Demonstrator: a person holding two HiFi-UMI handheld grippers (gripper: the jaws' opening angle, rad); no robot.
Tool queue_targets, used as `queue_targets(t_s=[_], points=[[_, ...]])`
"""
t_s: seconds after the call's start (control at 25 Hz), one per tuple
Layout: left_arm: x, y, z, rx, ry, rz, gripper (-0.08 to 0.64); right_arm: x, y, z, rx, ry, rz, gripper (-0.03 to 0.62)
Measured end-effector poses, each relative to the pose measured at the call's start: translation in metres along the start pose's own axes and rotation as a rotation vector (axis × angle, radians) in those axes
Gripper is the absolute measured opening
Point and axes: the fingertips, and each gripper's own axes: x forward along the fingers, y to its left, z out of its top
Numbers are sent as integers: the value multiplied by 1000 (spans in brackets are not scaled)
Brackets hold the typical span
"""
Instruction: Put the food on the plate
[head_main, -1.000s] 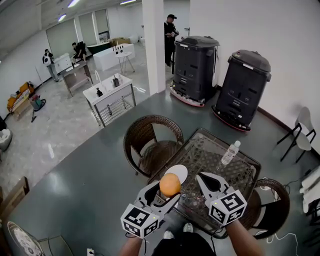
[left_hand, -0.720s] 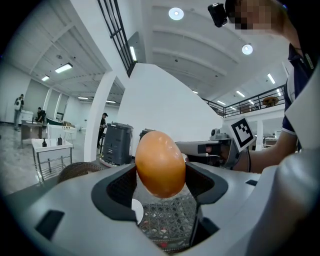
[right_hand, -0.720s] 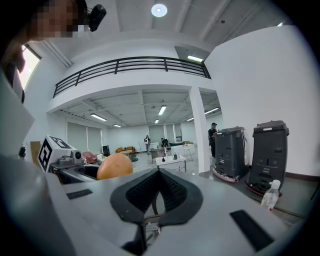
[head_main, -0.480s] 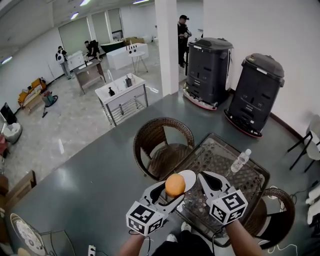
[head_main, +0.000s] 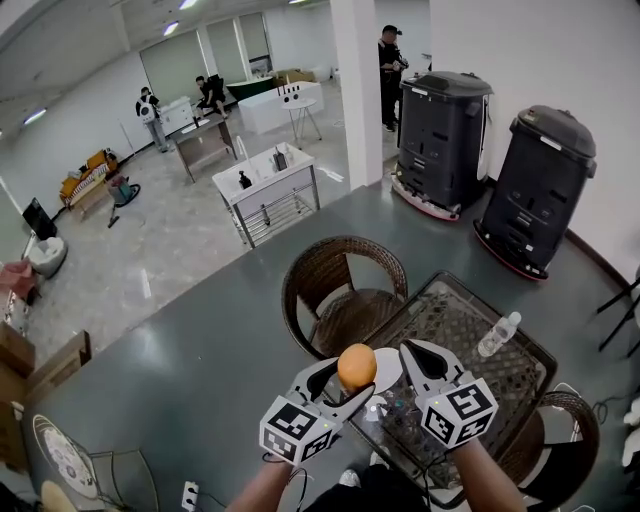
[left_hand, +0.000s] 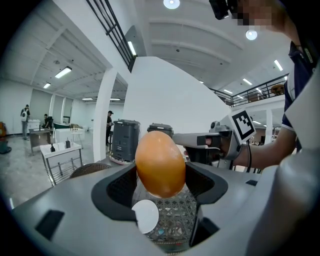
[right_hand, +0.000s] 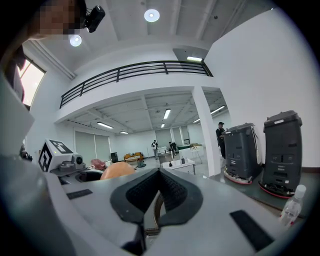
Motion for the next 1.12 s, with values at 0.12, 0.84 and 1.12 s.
queue_targets(t_s=[0.12, 0.84, 1.12], points=[[11, 4, -10, -12, 26, 9, 302, 4, -9, -11, 10, 17, 2, 3], [104, 29, -150, -103, 332, -2, 302, 14, -82, -126, 107, 220, -87, 3], [138, 47, -213, -167, 476, 9, 302, 13, -92, -167, 143, 297, -112, 3]])
